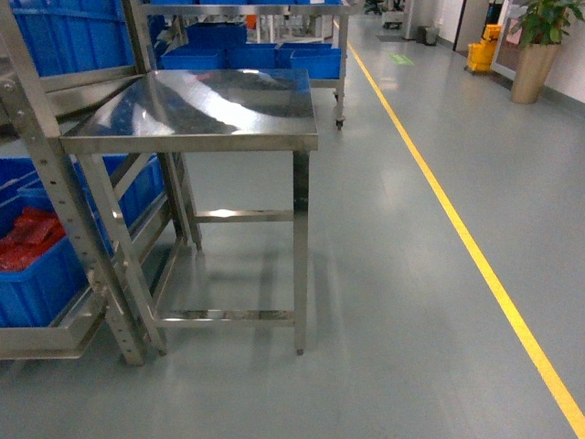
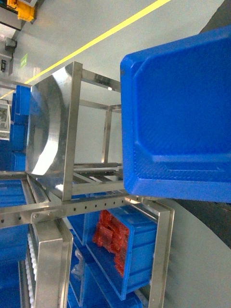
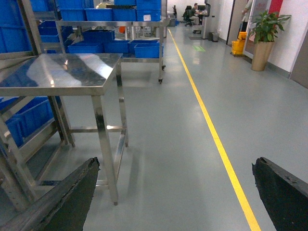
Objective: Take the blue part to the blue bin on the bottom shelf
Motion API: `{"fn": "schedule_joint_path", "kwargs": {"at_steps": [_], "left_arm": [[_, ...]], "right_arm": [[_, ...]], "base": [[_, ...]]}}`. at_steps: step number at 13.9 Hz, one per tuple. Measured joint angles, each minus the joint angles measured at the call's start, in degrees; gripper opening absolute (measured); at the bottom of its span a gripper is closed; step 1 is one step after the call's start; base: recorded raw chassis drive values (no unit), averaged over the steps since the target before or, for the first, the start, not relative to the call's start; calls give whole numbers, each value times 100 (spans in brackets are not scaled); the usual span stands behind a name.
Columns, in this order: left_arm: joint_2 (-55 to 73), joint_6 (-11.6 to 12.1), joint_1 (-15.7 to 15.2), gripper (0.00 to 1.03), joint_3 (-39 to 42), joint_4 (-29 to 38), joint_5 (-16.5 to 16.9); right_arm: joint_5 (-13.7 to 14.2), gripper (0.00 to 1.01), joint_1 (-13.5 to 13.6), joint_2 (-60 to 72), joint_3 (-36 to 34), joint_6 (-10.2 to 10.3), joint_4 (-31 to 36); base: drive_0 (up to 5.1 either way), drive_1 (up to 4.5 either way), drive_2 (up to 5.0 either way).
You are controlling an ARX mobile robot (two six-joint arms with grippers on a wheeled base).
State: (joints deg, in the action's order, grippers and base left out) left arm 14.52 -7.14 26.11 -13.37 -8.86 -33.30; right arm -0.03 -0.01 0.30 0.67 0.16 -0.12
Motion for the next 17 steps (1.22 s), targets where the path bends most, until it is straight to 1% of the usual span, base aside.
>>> {"fn": "schedule_joint_path", "kwargs": {"at_steps": [11, 13, 17], "left_arm": [[-2, 2, 0, 43, 0, -11, 0], [11, 0, 0, 43, 0, -13, -2], [2, 2, 4, 43, 0, -15, 17]], "right_arm": [[2, 98, 0, 0, 0, -2, -17], [2, 98, 0, 2, 0, 0, -31], [13, 98, 0, 0, 0, 0, -15]], "base": [[10, 442, -421], [0, 0, 0], [-491, 248, 248]]}}
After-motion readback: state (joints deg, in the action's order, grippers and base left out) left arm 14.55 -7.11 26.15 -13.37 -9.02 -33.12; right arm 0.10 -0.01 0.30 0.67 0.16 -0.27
